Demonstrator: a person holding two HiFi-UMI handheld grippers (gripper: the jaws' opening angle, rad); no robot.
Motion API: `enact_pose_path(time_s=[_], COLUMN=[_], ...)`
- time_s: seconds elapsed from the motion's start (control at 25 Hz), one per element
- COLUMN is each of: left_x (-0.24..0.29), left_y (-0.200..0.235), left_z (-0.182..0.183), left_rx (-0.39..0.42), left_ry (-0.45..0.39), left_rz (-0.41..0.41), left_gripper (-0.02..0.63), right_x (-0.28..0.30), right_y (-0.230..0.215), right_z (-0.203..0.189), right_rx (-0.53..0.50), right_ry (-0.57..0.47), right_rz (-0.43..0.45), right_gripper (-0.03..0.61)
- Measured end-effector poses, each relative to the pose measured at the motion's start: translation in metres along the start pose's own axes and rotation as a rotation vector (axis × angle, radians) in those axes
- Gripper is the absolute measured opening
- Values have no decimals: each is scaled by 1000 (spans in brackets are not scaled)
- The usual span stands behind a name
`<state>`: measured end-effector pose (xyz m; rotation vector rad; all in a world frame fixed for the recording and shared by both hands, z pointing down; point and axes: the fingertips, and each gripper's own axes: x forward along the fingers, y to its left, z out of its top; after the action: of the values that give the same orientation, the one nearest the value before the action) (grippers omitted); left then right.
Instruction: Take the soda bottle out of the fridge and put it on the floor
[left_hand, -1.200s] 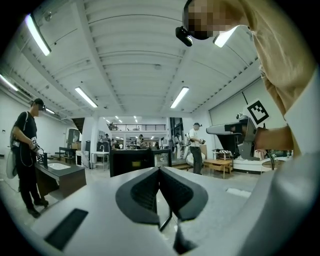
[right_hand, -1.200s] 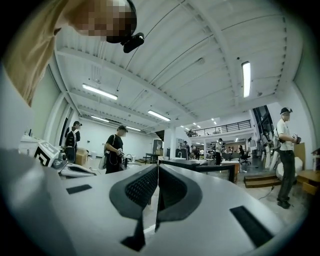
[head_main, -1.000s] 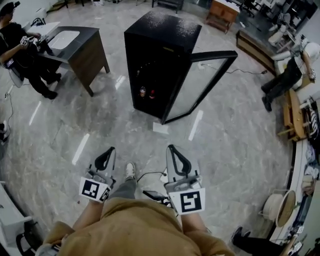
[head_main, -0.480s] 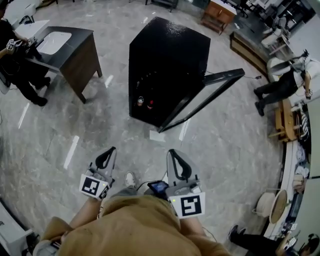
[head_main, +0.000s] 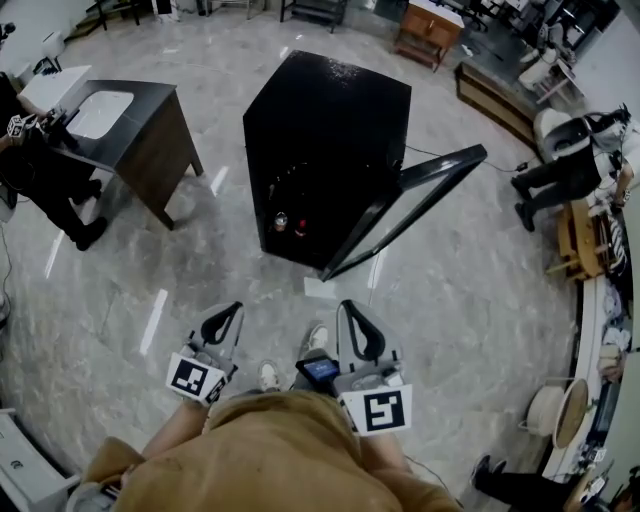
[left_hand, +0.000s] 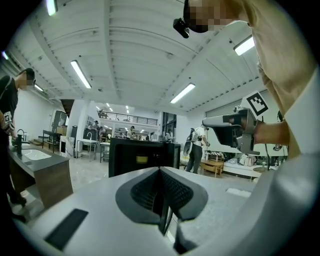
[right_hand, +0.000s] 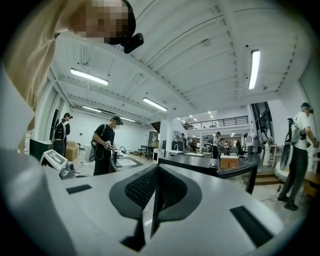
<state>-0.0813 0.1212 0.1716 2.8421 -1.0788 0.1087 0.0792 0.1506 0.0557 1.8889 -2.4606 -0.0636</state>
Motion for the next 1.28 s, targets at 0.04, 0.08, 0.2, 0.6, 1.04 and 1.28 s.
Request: enact_pose_path(time_s=[0.04, 0.08, 0.2, 0.6, 1.04, 1.28], left_x=[7, 16, 47, 165, 220, 243], left_y=[3, 6, 10, 38, 66, 106], left_z=[-1, -2, -1, 7, -57, -119], left_rx=[2, 3, 7, 45, 31, 7], left_ry=[6, 11, 23, 46, 80, 105], left_rz=[8, 17, 47, 213, 159, 163], left_gripper=[2, 2, 2, 2, 2, 3], right_x=[7, 14, 35, 117, 173, 192], right_y=[-6, -13, -40, -138, -125, -102], right_z=[-2, -3, -7, -38, -93, -174], right_rx=[6, 12, 24, 58, 44, 26], right_ry=[-4, -9, -24, 8, 102, 207], right_rz=[8, 17, 47, 201, 273, 278], right_gripper=[2, 2, 2, 2, 2, 2])
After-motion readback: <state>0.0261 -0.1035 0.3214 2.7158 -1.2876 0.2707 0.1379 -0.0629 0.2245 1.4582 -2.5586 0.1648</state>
